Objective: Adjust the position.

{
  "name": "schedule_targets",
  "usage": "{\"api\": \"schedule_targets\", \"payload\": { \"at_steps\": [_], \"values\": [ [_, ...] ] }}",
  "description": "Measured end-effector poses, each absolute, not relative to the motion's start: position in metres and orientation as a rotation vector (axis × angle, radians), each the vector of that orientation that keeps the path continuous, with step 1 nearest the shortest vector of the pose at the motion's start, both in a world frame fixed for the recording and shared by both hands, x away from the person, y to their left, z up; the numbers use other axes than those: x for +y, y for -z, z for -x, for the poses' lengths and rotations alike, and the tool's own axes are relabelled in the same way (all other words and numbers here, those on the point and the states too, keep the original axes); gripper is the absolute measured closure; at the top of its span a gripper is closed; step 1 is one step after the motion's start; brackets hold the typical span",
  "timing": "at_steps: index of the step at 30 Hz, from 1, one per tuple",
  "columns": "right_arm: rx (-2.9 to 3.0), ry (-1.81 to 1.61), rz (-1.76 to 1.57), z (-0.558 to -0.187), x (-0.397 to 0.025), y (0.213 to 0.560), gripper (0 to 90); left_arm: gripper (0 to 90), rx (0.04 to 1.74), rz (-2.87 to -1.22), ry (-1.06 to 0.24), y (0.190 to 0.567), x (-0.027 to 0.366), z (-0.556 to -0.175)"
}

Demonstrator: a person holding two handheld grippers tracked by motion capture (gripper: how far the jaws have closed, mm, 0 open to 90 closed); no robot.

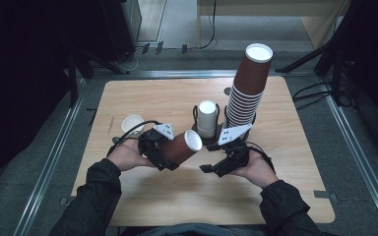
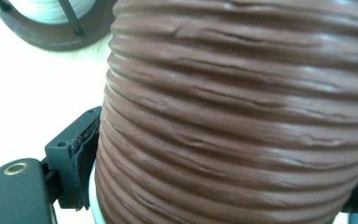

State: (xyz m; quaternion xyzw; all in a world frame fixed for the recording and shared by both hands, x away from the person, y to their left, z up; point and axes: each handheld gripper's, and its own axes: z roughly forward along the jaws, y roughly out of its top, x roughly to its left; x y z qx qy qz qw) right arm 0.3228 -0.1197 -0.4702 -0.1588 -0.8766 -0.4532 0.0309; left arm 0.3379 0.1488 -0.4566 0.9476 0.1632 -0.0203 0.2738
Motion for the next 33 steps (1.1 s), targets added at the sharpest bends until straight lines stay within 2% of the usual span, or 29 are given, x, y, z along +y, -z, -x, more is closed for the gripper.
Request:
{"api": "schedule_targets", "payload": {
  "at_steps": [16, 26, 29, 33],
  "values": [
    [-2.687, 1.342, 0.426, -0.324, -0.114, 0.474, 17.6, 10.7, 0.331, -2.666, 0.121, 0.476, 0.123, -0.334],
    [-2.671, 1.335, 0.379, -0.322, -0.103, 0.469, 15.4, 10.2, 0.270, -2.680, 0.156, 0.477, 0.112, -0.328],
    [-2.694, 1.307, 0.338, -0.320, -0.097, 0.468, 21.4, 10.0, 0.256, -2.692, 0.163, 0.478, 0.110, -0.326],
    [-2.715, 1.300, 0.321, -0.318, -0.095, 0.465, 22.3, 9.7, 0.256, -2.685, 0.175, 0.477, 0.111, -0.326]
  ]
}}
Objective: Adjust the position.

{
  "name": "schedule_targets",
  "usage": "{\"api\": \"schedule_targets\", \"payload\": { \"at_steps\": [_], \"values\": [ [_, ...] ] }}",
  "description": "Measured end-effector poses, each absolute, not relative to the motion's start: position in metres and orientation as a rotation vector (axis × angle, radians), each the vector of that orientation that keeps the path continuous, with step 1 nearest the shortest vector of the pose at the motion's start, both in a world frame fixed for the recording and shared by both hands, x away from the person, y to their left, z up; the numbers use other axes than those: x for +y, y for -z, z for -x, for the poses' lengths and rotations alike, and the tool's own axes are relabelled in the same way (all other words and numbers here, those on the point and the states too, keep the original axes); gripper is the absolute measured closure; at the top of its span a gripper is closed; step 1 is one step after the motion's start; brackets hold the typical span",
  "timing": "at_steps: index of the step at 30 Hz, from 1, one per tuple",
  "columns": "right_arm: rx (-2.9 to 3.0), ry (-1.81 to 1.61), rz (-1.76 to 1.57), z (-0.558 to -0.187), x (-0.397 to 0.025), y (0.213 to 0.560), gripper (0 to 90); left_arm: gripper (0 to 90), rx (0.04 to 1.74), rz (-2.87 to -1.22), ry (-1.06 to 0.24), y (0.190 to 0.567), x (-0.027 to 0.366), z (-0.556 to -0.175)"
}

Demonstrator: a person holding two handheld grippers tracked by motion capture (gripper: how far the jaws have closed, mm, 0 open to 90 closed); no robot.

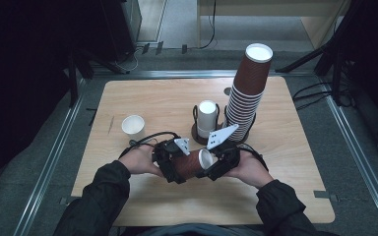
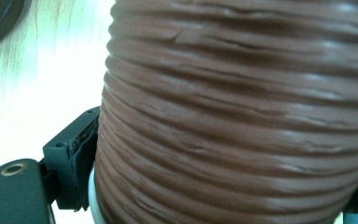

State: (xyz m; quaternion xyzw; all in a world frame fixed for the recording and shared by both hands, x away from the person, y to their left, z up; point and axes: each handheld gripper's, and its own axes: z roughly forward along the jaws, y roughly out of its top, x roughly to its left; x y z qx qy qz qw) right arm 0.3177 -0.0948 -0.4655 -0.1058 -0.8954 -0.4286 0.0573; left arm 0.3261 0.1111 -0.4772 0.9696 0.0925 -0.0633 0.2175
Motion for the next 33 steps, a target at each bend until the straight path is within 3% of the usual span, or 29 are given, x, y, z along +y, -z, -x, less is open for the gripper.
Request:
{"api": "schedule_targets", "payload": {
  "at_steps": [7, 9, 19, 26, 33],
  "values": [
    [-2.693, 1.345, 0.321, -0.319, -0.099, 0.462, 22.2, 6.1, 0.266, -2.609, 0.134, 0.474, 0.116, -0.326],
    [-2.698, 1.358, 0.323, -0.319, -0.100, 0.461, 22.2, 0.0, 0.295, -2.576, 0.135, 0.471, 0.118, -0.327],
    [-2.710, 1.387, 0.352, -0.322, -0.110, 0.461, 22.0, 0.0, 0.341, -2.505, 0.110, 0.466, 0.129, -0.329],
    [-2.670, 1.481, 0.366, -0.324, -0.118, 0.457, 22.0, 0.0, 0.416, -2.362, 0.122, 0.461, 0.142, -0.333],
    [-2.634, 1.553, 0.380, -0.324, -0.123, 0.453, 22.0, 0.0, 0.354, -2.350, 0.110, 0.459, 0.141, -0.328]
  ]
}}
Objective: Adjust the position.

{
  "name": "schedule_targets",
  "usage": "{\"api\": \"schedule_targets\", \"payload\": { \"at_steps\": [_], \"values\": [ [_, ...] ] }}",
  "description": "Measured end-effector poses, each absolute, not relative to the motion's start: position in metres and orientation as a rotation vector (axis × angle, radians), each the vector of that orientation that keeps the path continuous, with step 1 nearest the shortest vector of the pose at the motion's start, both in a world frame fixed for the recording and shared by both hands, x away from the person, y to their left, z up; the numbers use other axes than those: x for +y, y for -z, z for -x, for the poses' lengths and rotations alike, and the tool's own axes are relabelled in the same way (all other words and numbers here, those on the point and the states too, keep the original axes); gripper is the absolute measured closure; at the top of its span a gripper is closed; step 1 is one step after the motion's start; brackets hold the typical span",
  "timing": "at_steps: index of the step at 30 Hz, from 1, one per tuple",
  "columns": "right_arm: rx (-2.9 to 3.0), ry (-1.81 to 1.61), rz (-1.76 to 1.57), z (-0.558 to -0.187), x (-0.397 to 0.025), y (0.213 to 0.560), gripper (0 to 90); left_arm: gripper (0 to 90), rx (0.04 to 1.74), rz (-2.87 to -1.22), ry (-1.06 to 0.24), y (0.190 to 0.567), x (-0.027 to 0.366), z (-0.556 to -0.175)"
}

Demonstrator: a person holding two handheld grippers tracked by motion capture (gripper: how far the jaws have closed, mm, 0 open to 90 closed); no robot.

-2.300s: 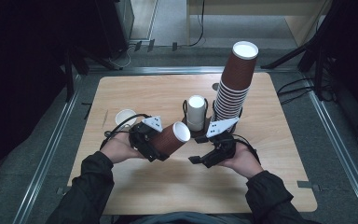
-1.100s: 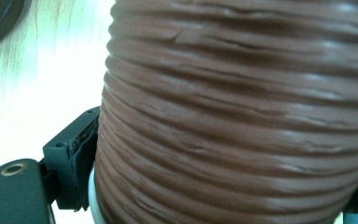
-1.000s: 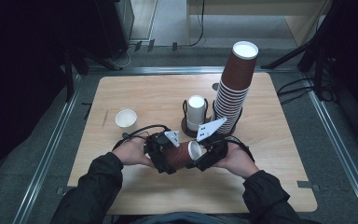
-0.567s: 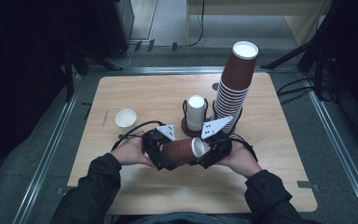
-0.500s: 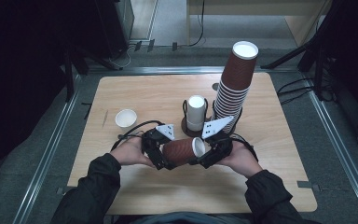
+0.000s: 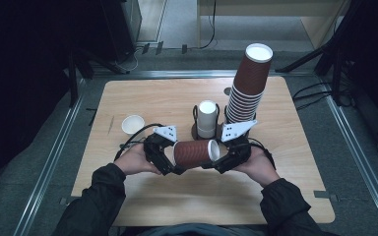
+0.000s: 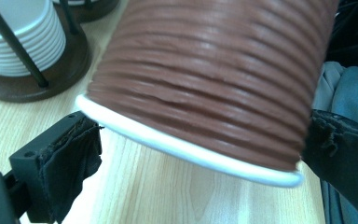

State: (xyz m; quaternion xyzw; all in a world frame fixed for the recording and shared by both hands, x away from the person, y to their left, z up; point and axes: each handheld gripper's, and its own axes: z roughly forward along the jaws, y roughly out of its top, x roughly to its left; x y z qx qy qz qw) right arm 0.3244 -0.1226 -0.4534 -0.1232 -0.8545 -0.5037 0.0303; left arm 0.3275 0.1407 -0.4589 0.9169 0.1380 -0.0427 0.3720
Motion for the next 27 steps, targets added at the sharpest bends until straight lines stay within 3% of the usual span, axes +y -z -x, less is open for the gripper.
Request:
{"api": "schedule_targets", "payload": {
  "at_steps": [27],
  "values": [
    [-2.487, 1.726, 0.420, -0.3253, -0.1243, 0.4492, 22.3, 2.5, 0.318, -2.200, 0.149, 0.4518, 0.1374, -0.3217]
  ]
}}
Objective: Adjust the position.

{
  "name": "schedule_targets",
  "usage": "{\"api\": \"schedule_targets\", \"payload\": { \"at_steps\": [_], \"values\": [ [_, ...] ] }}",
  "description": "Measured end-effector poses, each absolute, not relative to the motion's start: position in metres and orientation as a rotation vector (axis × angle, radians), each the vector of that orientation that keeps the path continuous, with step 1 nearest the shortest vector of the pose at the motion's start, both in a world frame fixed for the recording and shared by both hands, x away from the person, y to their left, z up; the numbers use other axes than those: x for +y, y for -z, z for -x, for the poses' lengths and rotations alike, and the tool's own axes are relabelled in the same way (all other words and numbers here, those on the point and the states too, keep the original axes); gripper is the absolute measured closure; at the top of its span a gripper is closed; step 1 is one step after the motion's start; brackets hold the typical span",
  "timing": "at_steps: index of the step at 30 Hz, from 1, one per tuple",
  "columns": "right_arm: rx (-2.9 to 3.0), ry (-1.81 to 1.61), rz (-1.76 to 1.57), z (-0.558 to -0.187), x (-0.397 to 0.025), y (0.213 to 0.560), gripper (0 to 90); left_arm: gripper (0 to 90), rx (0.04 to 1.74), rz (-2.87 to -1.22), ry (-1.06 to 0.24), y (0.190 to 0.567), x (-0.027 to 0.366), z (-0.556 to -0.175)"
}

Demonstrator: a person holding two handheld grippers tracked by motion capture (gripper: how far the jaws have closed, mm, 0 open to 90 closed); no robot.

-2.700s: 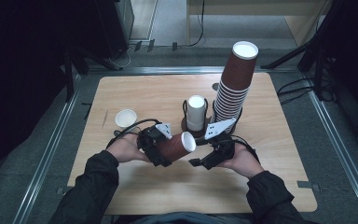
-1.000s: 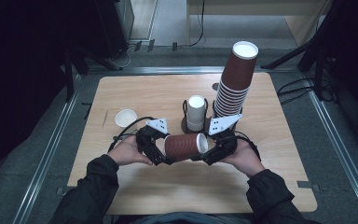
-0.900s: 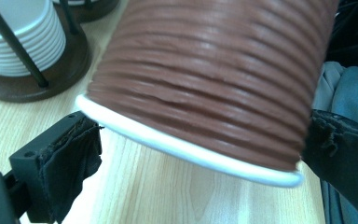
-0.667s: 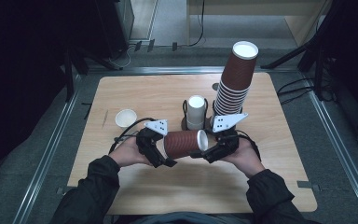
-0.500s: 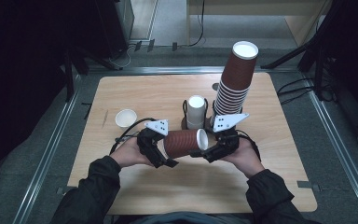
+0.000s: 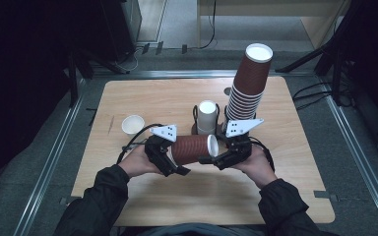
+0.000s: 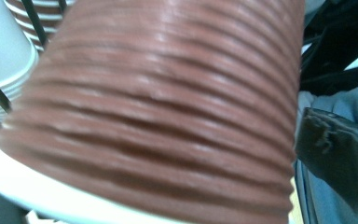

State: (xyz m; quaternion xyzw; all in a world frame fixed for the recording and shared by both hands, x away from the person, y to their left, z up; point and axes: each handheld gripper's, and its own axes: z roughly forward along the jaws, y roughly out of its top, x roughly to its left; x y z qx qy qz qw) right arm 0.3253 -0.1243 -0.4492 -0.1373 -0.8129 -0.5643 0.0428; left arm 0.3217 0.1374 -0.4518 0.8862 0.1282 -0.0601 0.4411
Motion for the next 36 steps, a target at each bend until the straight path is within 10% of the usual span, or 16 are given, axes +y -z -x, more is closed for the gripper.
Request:
{"api": "schedule_targets", "payload": {
  "at_steps": [36],
  "values": [
    [-2.379, 1.782, 0.401, -0.324, -0.121, 0.447, 22.5, 0.0, 0.360, -2.146, 0.153, 0.452, 0.144, -0.327]
  ]
}}
